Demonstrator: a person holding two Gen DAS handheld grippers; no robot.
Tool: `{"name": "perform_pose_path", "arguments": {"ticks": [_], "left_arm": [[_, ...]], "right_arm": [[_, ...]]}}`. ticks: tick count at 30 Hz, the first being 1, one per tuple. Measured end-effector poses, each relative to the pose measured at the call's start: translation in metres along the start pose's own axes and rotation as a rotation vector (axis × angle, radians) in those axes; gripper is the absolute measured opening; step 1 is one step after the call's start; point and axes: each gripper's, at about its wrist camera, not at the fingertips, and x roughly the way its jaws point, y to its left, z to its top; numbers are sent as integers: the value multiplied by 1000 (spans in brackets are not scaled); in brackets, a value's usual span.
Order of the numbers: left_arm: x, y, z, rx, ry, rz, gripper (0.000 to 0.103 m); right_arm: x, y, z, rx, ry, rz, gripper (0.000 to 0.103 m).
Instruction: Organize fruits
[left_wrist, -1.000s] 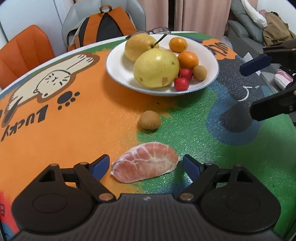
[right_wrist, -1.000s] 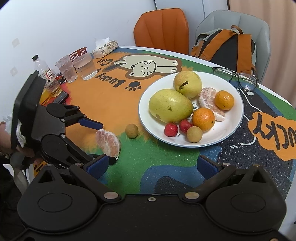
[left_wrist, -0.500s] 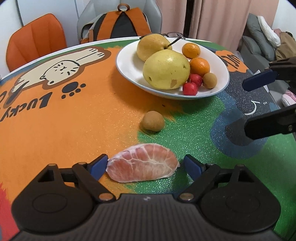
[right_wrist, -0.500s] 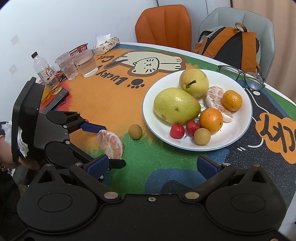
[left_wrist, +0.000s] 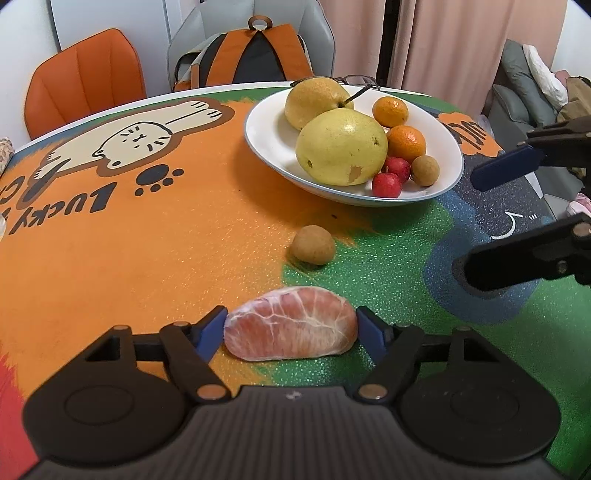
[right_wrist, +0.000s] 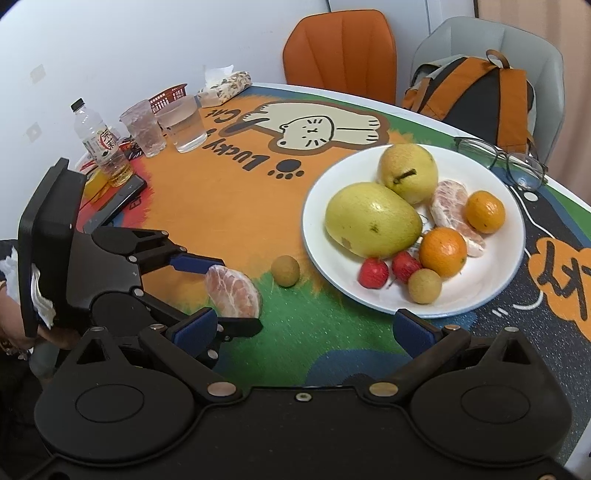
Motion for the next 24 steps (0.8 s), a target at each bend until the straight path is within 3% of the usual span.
{"name": "perform_pose_path", "arguments": {"ticks": [19,24], "left_arm": [[-13,-2,-6,9,-19,-26,72],[-17,-6,-9,6,-14,-35,72]], "right_arm": [[11,1,1,12,10,35,103],[29,7,3,-2,35,31,88]]}}
